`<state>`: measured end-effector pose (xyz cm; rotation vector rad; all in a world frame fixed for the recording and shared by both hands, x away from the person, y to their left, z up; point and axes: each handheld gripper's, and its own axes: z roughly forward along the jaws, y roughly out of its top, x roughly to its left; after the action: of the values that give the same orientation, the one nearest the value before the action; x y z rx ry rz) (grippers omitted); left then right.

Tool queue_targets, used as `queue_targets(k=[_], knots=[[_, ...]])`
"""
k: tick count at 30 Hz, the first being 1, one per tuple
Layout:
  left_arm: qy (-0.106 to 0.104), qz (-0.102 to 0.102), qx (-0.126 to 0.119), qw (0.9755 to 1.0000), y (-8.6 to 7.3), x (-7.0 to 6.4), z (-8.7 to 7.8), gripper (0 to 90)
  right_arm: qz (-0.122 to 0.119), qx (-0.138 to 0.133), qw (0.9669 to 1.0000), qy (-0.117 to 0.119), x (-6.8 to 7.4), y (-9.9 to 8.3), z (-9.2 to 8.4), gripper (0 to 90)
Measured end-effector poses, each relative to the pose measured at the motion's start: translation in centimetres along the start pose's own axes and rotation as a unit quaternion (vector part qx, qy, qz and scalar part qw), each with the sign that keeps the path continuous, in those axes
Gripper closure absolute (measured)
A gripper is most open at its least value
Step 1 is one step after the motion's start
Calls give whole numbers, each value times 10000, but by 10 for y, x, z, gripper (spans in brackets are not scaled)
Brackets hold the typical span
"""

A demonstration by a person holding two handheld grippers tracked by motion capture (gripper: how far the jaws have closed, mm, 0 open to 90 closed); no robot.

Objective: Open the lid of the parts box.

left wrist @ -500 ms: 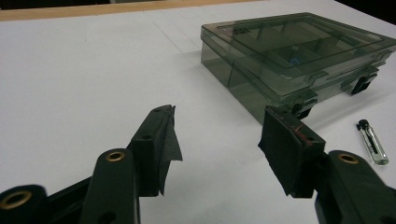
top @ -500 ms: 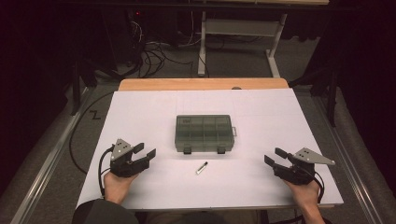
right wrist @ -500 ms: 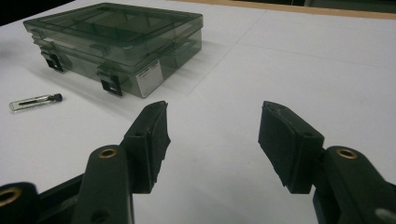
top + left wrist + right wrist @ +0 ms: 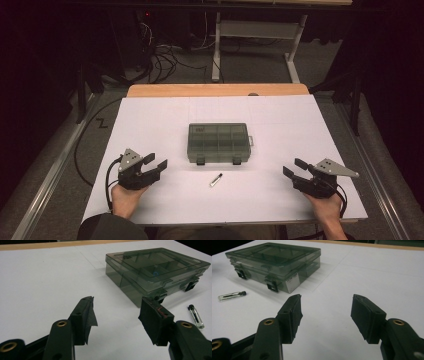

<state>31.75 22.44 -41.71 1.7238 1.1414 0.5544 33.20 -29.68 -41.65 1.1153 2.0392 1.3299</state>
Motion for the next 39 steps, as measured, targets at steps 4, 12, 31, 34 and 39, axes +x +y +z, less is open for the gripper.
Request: queue_targets(k=[4, 12, 31, 34, 39], knots=[[-19, 19, -3, 10000, 0, -1, 0, 444, 46, -85, 9999, -40, 0, 0, -3, 429], [-58, -16, -42, 10000, 1, -1, 1, 444, -25, -85, 10000, 42, 2, 3, 1, 430], [-95, -74, -101, 9999, 5, -2, 8, 444, -102, -109, 9996, 260, 14, 9, 13, 429], [-88, -80, -91, 9999, 5, -2, 10, 444, -122, -113, 9995, 284, 15, 10, 15, 429], [-149, -8, -40, 9999, 6, -4, 15, 444, -120, -125, 9994, 286, 15, 10, 18, 427]])
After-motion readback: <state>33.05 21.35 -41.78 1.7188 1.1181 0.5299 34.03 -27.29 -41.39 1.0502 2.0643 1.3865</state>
